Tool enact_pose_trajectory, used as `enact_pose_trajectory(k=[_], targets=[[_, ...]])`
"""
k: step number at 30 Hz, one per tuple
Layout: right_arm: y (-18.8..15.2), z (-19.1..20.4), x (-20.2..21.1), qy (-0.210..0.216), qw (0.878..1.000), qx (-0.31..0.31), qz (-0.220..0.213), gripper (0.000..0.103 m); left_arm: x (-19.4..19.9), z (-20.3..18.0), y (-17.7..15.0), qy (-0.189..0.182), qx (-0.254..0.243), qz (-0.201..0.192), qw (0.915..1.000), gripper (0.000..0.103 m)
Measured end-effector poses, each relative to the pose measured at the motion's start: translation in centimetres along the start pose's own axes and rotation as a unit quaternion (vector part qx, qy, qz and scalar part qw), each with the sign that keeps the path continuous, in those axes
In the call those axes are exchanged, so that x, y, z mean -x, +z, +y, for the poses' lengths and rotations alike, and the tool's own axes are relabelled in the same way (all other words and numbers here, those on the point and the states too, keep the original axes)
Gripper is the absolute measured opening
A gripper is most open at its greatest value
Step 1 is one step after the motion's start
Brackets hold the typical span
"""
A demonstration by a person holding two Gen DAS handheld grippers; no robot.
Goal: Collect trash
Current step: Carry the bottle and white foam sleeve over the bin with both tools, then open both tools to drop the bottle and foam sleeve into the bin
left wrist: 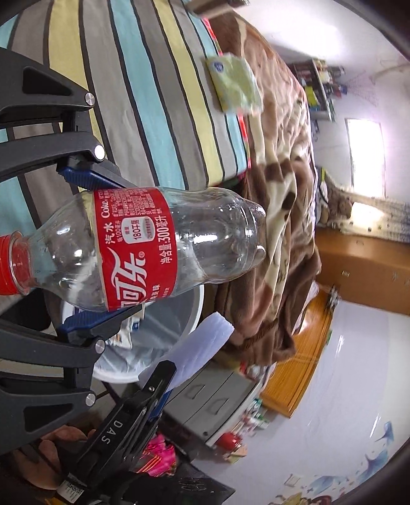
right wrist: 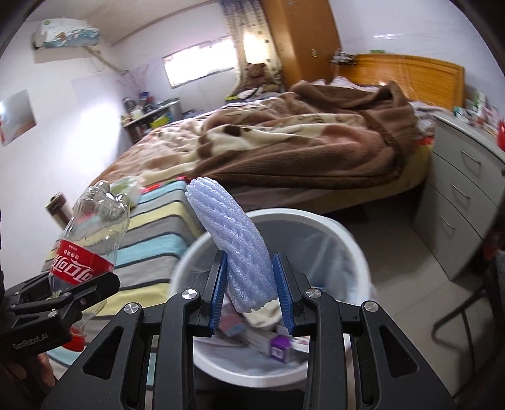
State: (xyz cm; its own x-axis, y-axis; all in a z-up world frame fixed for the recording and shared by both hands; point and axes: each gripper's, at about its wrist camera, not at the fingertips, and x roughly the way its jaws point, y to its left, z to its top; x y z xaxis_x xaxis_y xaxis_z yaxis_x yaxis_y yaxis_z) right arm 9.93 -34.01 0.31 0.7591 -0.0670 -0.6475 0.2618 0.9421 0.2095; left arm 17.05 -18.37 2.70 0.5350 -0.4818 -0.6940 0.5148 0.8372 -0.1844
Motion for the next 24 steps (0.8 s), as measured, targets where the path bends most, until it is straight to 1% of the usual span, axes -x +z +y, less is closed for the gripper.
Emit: enact_pose_trajectory(k=[5,11,19,22,24], targets=[[-0.2,-1.9,-0.2,-0.026,0.999,-0.015,0.01,0.031,-2.1,-2.5,0.2,-0.021,-0.014,0.014,0.9996,0.063],[-0.7,-3.8,-0.5,-0.048,0.998,-0.029,0.024,0.032,-4.9,-5.0,0.2,-0.03,-0.033,0.035,0.9984,0.063],[-1.0,-5.0,-1.4,-0.059,0.997,-0.035,0.041,0.032,-7.4,-7.0,0.5,-0.025,-0.052,0.048,0.9972,0.064],[-1.0,-5.1,-1.8,-0.056,0.997,-0.034,0.048,0.032,-8.7,-7.1,0.5,-0.024,-0.054,0.062,0.9963,0.064],[-1.1,-5.0,-2.1,-0.061,0.996,-0.03,0.055,0.036,-9.5,-7.2,0.4,-0.026,-0.05,0.075,0.9956,0.064]])
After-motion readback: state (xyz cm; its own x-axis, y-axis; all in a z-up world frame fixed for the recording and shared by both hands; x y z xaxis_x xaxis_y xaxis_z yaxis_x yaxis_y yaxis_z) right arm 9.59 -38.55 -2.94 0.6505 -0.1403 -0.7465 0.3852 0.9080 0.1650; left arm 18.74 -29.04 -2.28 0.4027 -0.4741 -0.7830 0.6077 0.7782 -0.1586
